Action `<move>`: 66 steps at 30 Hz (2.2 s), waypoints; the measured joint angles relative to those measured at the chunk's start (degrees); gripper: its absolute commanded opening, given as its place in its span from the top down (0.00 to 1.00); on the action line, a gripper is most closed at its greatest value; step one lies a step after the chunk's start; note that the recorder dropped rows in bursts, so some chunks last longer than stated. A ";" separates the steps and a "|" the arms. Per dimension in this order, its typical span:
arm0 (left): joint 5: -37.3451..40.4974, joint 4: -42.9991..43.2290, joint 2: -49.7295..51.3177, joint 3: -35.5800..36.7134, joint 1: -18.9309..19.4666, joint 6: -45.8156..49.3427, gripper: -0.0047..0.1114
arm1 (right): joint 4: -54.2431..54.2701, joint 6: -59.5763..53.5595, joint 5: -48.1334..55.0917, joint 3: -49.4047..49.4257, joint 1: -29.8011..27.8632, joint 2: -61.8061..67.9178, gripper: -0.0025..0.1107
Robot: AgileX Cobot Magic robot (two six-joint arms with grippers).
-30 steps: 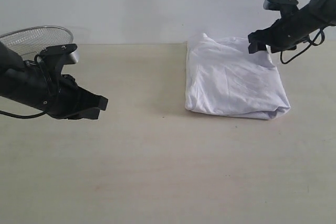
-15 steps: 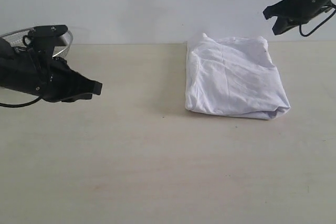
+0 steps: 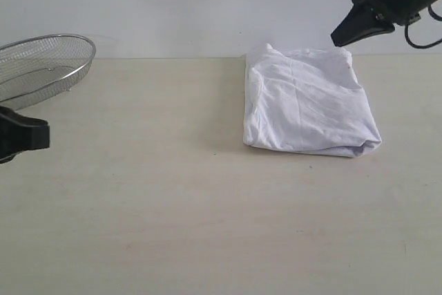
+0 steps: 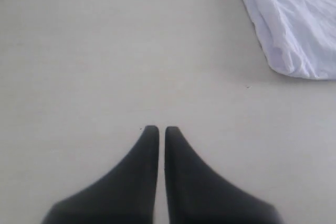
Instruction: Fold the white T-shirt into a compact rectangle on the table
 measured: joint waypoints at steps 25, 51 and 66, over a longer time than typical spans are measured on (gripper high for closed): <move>-6.08 0.00 -18.38 14.31 0.00 -2.57 0.92 | 37.21 -48.00 -20.09 66.85 0.00 -43.33 0.98; -6.12 0.00 -18.38 14.31 0.00 -2.57 0.92 | 37.42 -47.39 -26.62 66.85 0.00 -54.62 0.98; -6.22 0.00 -18.38 14.31 0.00 -2.57 0.92 | 37.64 -33.64 -49.98 69.44 0.00 -83.57 0.98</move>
